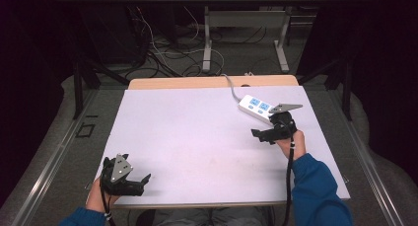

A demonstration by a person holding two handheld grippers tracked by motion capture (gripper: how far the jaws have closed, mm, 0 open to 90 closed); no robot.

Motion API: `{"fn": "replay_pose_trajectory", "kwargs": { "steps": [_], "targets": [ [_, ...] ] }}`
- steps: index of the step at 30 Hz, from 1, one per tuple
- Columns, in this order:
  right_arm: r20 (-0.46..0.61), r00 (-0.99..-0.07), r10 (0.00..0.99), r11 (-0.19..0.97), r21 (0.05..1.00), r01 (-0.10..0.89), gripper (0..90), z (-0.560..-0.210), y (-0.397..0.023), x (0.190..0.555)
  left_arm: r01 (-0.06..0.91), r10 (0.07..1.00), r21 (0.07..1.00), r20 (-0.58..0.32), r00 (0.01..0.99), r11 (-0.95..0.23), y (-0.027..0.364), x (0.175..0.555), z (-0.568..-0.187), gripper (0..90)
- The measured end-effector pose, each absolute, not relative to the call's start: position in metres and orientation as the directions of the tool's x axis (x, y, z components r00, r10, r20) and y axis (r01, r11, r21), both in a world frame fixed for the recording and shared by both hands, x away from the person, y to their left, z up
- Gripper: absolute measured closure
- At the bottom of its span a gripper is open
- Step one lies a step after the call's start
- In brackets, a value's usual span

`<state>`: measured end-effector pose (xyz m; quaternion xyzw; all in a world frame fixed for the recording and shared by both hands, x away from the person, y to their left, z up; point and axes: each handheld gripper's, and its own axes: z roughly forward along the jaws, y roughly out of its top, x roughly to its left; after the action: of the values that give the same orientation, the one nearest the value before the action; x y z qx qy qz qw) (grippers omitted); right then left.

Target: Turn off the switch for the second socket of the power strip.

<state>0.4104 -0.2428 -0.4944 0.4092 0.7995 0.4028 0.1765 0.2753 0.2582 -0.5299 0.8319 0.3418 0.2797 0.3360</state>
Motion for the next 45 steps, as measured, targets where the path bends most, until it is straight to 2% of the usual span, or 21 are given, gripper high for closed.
{"fn": "replay_pose_trajectory", "kwargs": {
  "steps": [16,45],
  "targets": [
    [0.027,-0.660,0.751,0.387,0.792,0.472,0.0,-0.498,-0.231,0.363,0.380,0.757,0.754,0.230,0.612,-0.536,0.258,0.275,-0.530,0.5],
    [-0.028,-0.710,0.704,0.428,0.814,0.392,0.0,-0.508,-0.239,0.301,0.384,0.755,0.747,0.236,0.612,-0.544,0.257,0.275,-0.530,0.4]
  ]
}}
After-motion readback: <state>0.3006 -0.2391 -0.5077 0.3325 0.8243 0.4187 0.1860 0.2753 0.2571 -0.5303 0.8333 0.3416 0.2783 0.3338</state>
